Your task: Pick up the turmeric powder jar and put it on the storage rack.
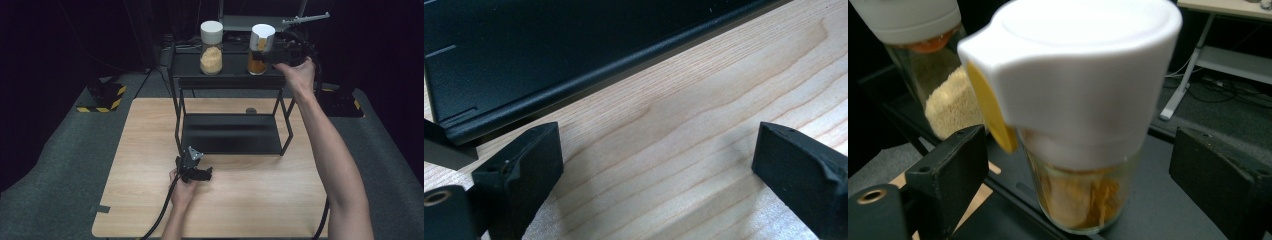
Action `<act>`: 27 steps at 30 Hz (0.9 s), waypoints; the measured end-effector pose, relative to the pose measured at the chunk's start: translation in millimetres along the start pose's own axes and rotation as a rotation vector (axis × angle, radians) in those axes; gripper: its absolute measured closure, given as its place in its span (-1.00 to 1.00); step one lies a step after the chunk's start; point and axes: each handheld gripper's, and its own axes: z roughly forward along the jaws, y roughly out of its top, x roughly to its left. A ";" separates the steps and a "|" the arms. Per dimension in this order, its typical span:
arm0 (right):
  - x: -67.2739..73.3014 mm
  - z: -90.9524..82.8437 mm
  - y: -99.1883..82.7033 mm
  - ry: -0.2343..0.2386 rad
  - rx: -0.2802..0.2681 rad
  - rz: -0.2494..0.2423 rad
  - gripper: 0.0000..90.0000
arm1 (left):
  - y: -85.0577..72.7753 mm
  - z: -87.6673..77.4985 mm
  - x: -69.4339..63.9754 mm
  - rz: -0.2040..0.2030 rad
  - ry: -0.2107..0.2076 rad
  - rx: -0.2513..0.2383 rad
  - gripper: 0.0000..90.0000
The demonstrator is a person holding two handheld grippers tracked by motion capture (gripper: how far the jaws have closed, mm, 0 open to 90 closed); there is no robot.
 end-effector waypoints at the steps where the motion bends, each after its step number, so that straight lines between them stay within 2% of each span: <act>1: -1.0 -1.5 -0.9 0.003 0.001 0.000 -0.82 | 0.0 0.0 0.0 0.000 0.000 0.000 -0.86; 14: -5.6 -13.0 -14.2 0.016 -0.010 0.001 -0.80 | 0.1 0.0 0.2 0.001 -0.001 0.001 -0.86; 20: -2.2 -20.1 -18.9 0.014 -0.016 -0.025 -0.78 | 0.0 0.0 0.1 -0.001 -0.001 0.000 -0.86; 27: -5.2 -25.1 -23.6 0.012 -0.019 -0.022 -0.78 | 0.0 0.0 0.1 -0.001 -0.001 0.000 -0.86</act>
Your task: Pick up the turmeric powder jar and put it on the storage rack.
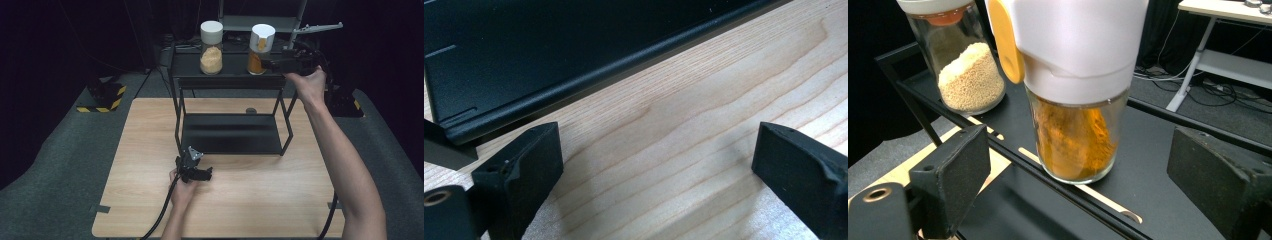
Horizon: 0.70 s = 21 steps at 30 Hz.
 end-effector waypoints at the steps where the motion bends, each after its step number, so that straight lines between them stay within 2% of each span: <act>1: -0.4 -0.7 -0.6 0.001 -0.001 0.002 -0.78 | 0.0 0.0 0.0 0.000 0.000 0.000 -0.86; 21: -11.8 -17.1 -22.9 0.008 -0.020 0.023 -0.77 | 0.2 0.0 0.1 0.002 0.000 0.001 -0.86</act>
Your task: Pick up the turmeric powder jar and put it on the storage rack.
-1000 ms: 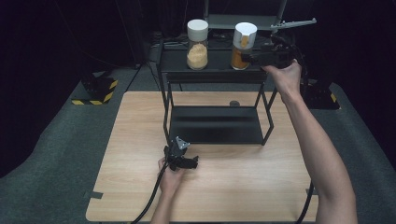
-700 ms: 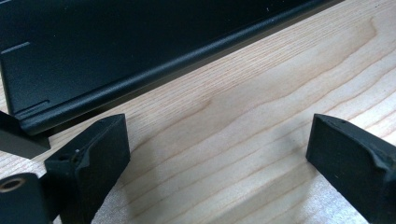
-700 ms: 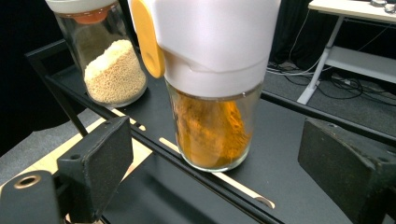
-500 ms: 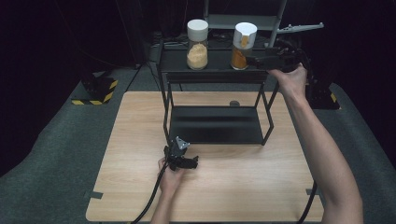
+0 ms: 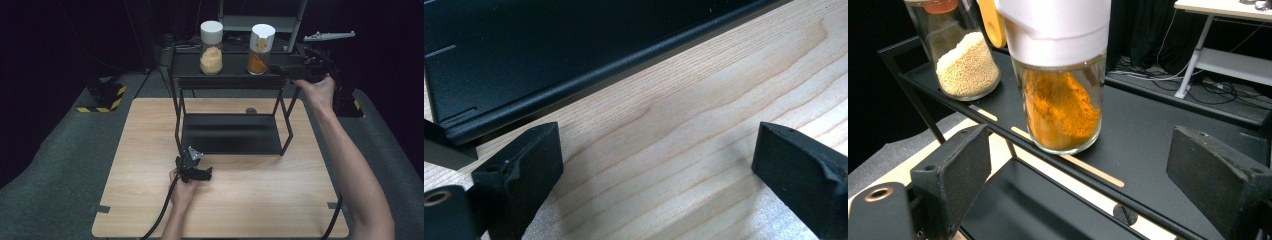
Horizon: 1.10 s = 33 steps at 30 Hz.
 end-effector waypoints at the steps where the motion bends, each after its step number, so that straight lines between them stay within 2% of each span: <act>1: -0.2 -0.7 -1.2 0.001 0.000 0.001 -0.77 | 0.0 0.0 0.0 0.000 0.000 0.000 -0.86; 21: -6.3 -17.4 -29.6 0.013 -0.027 0.006 -0.74 | 0.0 0.0 0.2 0.000 -0.001 0.000 -0.86; 33: -8.9 -21.9 -43.9 0.017 -0.020 0.010 -0.74 | -0.1 0.1 0.0 -0.002 -0.001 -0.001 -0.86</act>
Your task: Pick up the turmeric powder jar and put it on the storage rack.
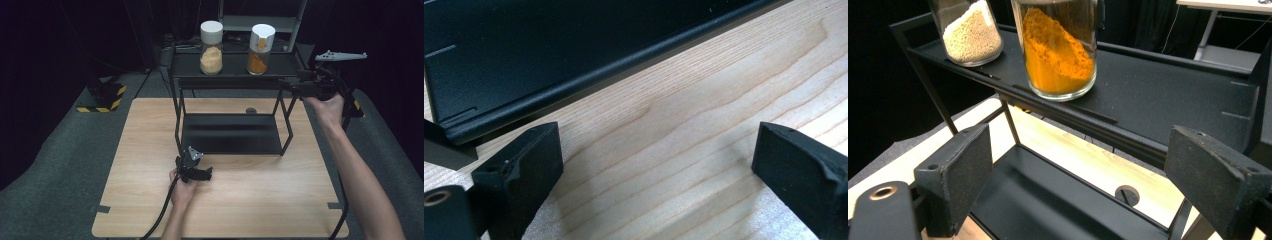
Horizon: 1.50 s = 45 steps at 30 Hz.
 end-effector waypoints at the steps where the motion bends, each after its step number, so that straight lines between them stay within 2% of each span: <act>1: -0.3 -0.4 -0.7 0.000 0.001 0.000 -0.74 | 0.1 0.0 0.1 0.001 0.000 0.001 -0.86; 10: 2.0 -3.7 -13.3 -0.011 -0.009 0.000 -0.74 | 0.1 -0.1 0.0 0.001 0.000 0.001 -0.86; 30: -1.3 -9.2 -37.6 0.013 -0.014 0.014 -0.74 | 0.1 -0.1 0.0 0.001 0.000 0.001 -0.86; 45: 1.2 -7.7 -52.6 0.009 0.005 0.007 -0.74 | 0.0 0.0 0.0 0.000 0.000 0.000 -0.86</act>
